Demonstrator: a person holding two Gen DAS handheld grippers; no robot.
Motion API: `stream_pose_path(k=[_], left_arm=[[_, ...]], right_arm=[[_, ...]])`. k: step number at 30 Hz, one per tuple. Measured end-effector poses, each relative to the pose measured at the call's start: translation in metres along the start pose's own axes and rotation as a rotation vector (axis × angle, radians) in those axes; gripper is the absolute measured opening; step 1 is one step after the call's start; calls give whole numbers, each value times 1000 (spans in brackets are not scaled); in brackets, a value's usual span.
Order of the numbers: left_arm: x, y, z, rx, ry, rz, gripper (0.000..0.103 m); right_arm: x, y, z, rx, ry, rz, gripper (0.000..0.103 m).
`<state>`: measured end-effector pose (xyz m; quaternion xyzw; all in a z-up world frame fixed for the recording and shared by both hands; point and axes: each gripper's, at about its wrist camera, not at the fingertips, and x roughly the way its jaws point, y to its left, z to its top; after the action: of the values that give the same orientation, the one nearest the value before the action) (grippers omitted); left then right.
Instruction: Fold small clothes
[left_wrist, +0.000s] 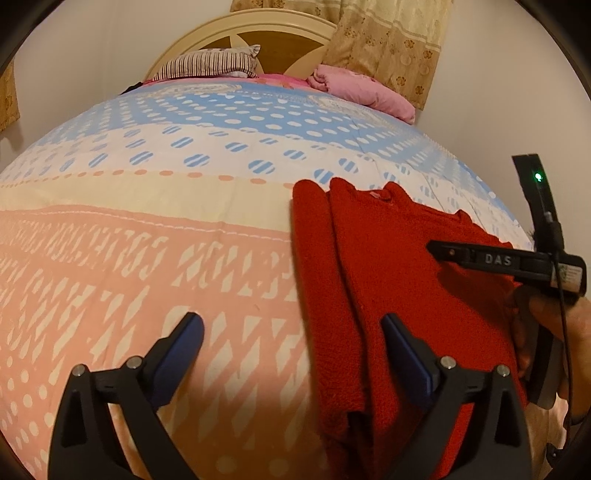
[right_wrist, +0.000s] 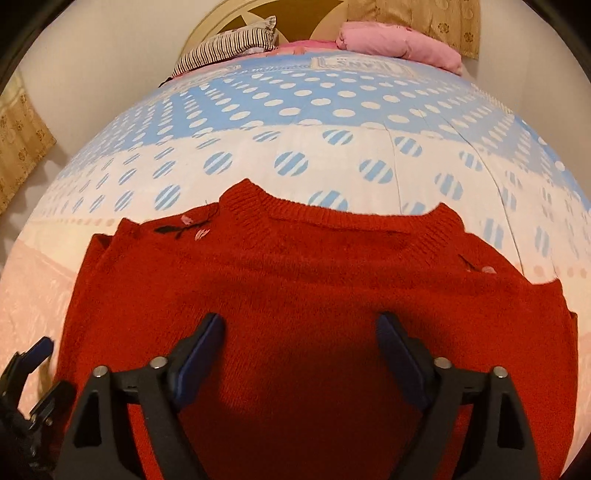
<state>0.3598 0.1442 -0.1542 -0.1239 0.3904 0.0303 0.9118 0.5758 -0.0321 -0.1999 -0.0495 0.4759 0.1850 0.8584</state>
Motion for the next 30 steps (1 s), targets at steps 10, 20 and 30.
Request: stream_pose_path(k=[10, 20, 30], left_arm=[[-1, 0, -1, 1, -5, 17, 101], [1, 0, 0, 10, 2, 25, 103], [5, -3, 1, 28, 31, 30, 103]], right_arm=[[-17, -1, -14, -17, -9, 50, 93], [-76, 6, -73, -120, -82, 111, 93], [-119, 59, -149, -304, -155, 133, 93]])
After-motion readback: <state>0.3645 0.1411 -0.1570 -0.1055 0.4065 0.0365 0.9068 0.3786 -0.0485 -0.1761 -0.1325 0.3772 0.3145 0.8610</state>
